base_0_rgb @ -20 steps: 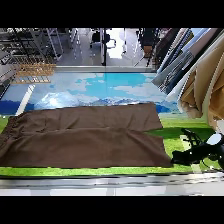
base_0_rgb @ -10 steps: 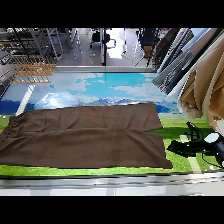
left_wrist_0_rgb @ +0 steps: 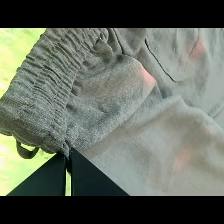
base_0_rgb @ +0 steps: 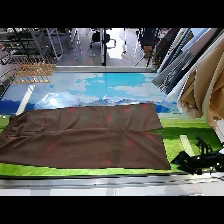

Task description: Fold the clothes and pants, and hang the long-sleeved shirts on hangers.

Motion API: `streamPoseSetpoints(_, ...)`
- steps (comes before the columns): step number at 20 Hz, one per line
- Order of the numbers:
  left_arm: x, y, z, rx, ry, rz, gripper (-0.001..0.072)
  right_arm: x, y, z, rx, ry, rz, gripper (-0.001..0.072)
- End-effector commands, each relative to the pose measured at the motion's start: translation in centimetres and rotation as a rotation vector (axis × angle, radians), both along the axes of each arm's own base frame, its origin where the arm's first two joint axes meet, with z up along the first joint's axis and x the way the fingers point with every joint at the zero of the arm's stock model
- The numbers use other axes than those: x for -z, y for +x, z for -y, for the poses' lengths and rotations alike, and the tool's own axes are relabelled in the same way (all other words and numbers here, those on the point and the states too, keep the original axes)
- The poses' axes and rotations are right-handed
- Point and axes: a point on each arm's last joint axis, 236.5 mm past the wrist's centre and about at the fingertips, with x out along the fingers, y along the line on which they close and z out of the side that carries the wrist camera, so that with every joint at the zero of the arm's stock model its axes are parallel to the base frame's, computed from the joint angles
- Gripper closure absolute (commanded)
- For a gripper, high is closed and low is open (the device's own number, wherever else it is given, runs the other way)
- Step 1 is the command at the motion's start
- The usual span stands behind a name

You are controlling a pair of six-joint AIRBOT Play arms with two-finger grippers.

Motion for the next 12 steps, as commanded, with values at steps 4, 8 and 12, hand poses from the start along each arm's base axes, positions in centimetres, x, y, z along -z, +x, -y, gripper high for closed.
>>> streamPoseSetpoints(4,-0.2,0.1,0.1,-0.001,-0.006,0.007,0.0700,4.1,-1.6,-0.9,0.090,0.008,-0.051,0.0254)
streamPoseSetpoints(8,-0.3,0.0,0.4,0.009,-0.017,0.008,0.0700,5.2,0.2,-0.2,0.149,0.011,-0.019,0.0272)
streamPoseSetpoints(12,-0.4,0.0,0.8,0.020,-0.030,0.009,0.0700,6.7,1.2,0.5,0.199,0.007,-0.022,0.0294)
